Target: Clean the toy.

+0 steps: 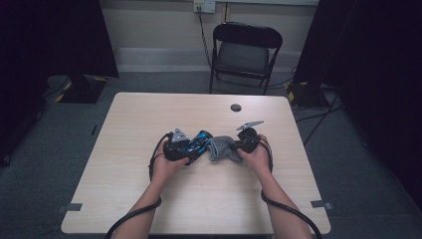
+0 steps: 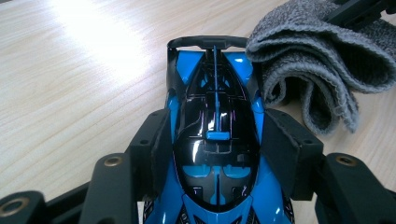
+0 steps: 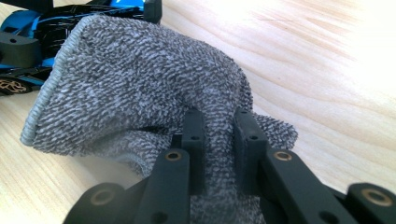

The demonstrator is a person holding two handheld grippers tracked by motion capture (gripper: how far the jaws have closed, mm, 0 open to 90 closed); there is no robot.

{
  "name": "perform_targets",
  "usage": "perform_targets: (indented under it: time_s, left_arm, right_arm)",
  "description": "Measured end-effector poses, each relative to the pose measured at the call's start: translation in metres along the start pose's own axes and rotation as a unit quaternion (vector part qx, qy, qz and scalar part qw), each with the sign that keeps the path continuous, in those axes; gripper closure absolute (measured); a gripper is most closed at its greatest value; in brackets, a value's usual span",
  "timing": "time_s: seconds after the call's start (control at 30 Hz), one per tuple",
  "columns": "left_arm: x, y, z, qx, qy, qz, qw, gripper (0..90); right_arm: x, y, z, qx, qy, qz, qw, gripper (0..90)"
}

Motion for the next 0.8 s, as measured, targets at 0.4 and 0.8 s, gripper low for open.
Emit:
perform_targets:
  time_s: [0.4,0.8]
  left_arm:
    - [0.000,0.000,0.000,-0.001,0.002,-0.001,1.0000,43.7]
    - [0.000,0.000,-0.001,-0.001,0.006,-0.001,1.0000,43.7]
  right_arm:
    - [0.006,-0.014,-0.008,0.012,-0.010,0.021,0.9997,77.3]
    - [0.013,-0.023,-0.030,0.006,-0.042,0.039,0.9983,77.4]
Point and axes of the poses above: each handheld gripper's, and its own axes: z roughly forward along the jaws, x roughly out of its underside, y roughly to its left, the point moved 10 cm from there along z, roughly forward along the jaws, and after that the axes turned 13 degrees about y, right-handed, at the moved point
